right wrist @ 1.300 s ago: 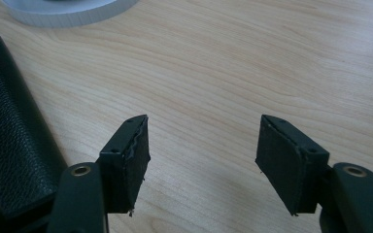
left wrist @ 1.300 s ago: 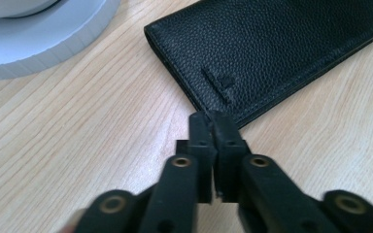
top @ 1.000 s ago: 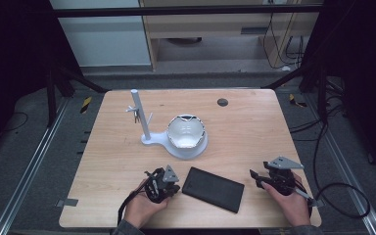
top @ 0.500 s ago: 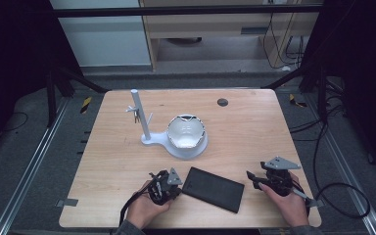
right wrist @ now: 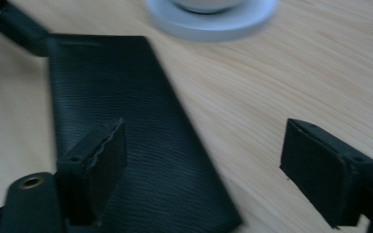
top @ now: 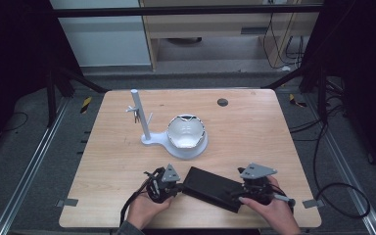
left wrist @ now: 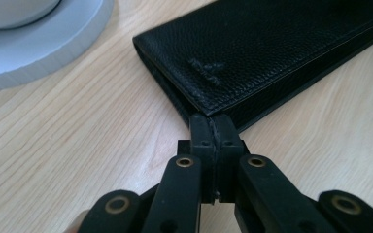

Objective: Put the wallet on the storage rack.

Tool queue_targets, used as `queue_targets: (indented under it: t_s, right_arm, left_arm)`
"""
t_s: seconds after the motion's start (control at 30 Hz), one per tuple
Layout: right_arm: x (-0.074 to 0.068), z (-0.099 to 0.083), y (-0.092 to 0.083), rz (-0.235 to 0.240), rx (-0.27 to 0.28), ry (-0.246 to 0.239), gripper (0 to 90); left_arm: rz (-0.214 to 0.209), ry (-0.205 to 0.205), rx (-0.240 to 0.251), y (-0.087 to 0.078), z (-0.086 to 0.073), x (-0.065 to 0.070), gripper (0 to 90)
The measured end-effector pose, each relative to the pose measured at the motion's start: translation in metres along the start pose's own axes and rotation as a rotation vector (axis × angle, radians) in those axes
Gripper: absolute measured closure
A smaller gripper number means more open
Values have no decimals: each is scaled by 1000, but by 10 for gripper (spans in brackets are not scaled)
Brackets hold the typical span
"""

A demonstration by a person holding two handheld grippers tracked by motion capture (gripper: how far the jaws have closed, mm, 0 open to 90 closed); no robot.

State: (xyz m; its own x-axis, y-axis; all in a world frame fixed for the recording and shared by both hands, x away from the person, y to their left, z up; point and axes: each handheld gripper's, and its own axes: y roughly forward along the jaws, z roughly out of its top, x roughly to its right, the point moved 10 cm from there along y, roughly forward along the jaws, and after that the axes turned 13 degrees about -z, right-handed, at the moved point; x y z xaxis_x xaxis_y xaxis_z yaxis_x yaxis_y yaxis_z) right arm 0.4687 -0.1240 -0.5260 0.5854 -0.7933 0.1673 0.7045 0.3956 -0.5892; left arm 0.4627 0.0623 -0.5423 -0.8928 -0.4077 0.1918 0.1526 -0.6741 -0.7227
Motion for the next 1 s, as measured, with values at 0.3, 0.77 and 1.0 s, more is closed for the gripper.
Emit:
queue_targets:
  t_s: [0.3,0.77,1.0]
  right_arm:
    - [-33,7,3,2,-38,-139,117]
    - [-9,2,-4,-15,-53,-113,189]
    - [6,-6,3,-2,-82,-108,264]
  left_arm:
    - [-27,-9,82,-2,19,3,884]
    - [-20,23,85,0,56,-5,865]
    - [-38,2,79,3,68,-12,863]
